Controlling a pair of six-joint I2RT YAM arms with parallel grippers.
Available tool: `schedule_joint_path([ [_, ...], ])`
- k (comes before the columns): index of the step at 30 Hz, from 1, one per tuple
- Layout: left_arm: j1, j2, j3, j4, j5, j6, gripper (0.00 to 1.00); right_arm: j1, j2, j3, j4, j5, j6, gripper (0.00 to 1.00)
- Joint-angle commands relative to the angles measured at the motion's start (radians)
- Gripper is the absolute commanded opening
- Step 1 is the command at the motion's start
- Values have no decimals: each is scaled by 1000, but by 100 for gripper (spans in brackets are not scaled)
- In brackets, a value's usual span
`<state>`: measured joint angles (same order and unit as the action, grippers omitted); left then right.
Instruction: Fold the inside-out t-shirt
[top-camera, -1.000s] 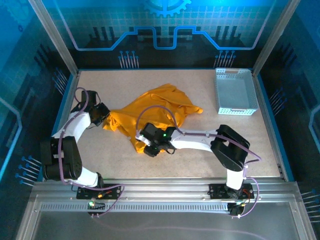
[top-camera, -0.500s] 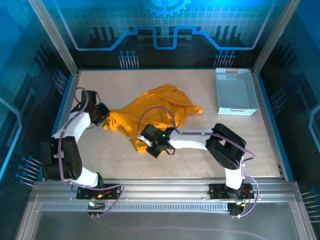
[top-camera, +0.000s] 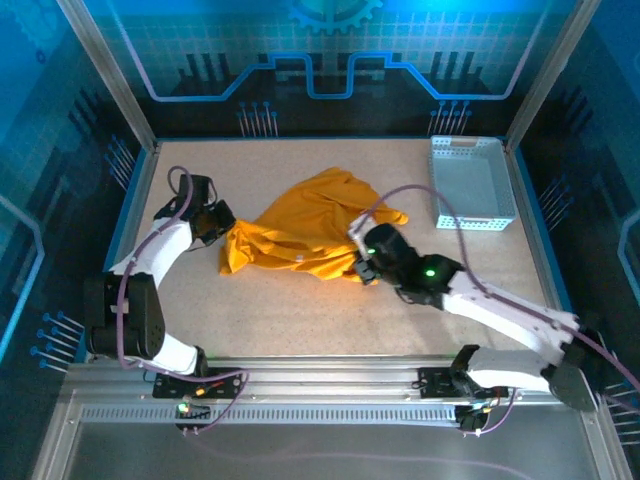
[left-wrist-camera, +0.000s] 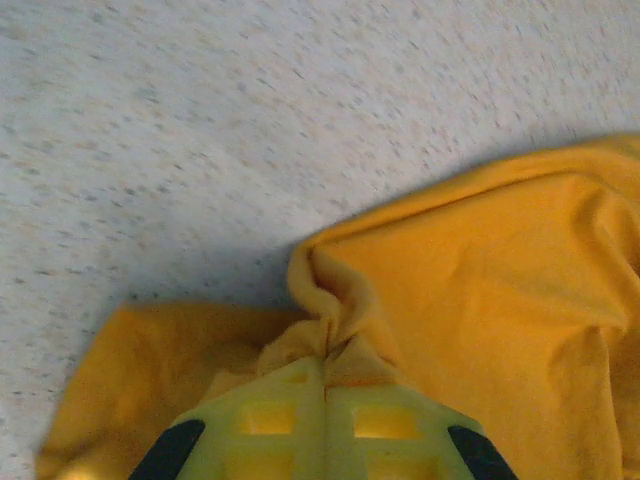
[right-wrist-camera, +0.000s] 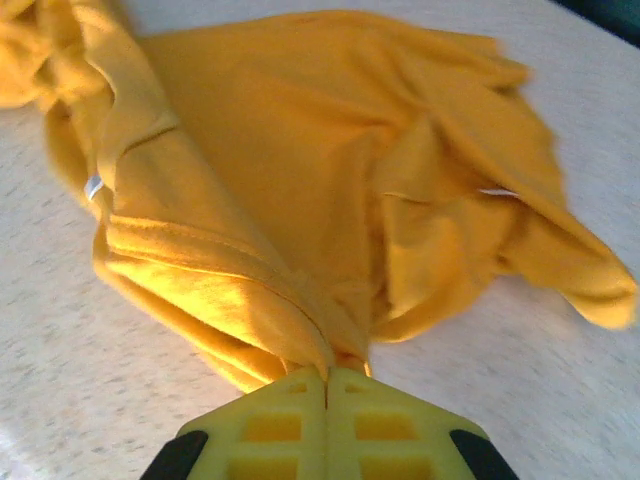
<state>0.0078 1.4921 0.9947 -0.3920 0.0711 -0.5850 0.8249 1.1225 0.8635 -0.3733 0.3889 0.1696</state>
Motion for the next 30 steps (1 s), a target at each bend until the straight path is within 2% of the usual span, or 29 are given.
schedule_joint_path([
  [1,-49,14,21,-22,37,74,0,-113,-116,-77,-2,-66,86,0],
  [4,-94,29,35,-39,32,111,10,-230,-137,-101,-9,-158,153,0],
  [6,-116,16,28,-59,-10,119,18,-289,-119,-112,-10,-211,195,0],
  [9,-134,-65,-19,-73,-95,120,47,-331,-97,-120,0,-249,227,0],
  [13,-176,-210,-86,-104,-169,117,55,-383,-75,-113,11,-310,252,0],
  [17,-276,-336,-131,-141,-201,92,57,-401,-51,-90,5,-324,245,0],
  [20,-392,-340,-105,-198,-284,94,53,-408,-40,-85,9,-335,245,0],
  [27,-565,-97,8,-239,-395,56,51,-411,-55,-91,11,-328,239,0],
  [30,-622,-13,64,-209,-401,53,51,-411,-52,-92,11,-333,241,0],
])
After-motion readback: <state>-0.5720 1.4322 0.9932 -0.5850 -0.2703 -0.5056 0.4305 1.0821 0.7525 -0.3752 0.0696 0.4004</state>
